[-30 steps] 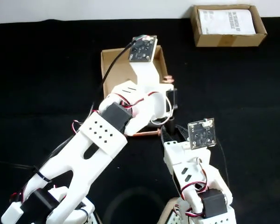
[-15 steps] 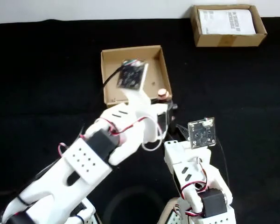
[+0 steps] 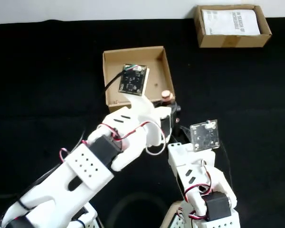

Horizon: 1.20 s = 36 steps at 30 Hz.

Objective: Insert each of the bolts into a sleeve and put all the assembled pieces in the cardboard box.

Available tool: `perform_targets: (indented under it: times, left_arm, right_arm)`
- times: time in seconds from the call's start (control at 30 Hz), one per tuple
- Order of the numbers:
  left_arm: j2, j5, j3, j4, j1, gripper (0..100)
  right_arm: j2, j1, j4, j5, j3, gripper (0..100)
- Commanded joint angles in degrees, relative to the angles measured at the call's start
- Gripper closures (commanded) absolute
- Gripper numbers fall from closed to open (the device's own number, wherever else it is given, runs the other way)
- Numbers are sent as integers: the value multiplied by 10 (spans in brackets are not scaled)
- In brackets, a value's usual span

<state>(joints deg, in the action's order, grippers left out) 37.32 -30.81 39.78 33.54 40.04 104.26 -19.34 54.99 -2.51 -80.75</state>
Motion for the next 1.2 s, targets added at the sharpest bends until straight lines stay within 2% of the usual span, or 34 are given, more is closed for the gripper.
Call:
perform_targets:
  times: [0.0,0.13,0.37,0.6,0.67,0.8,0.9,1.1,1.17]
  left_arm:
    - [-26,5,-4,-13,7,992]
    - [-43,30,-1,-29,9,992]
    - [-39,33,-1,-16,7,992]
    - [-39,50,-4,93,10,971]
    - [-39,77,-4,120,11,916]
    - [-28,76,-19,195,12,791]
    - [-7,78,-36,244,25,736]
    - [44,80,-41,287,34,723]
    - [68,81,-43,313,31,723]
  right_arm:
    - [7,3,-21,-35,17,991]
    - [5,3,-21,-43,33,991]
    - [6,7,-27,-40,27,991]
    - [4,32,-73,-40,25,991]
    - [4,41,-73,-40,25,991]
    - [4,44,-73,-40,13,991]
    - [4,44,-73,-40,13,991]
    - [3,45,-73,-39,12,991]
    - [3,58,-73,-14,13,991]
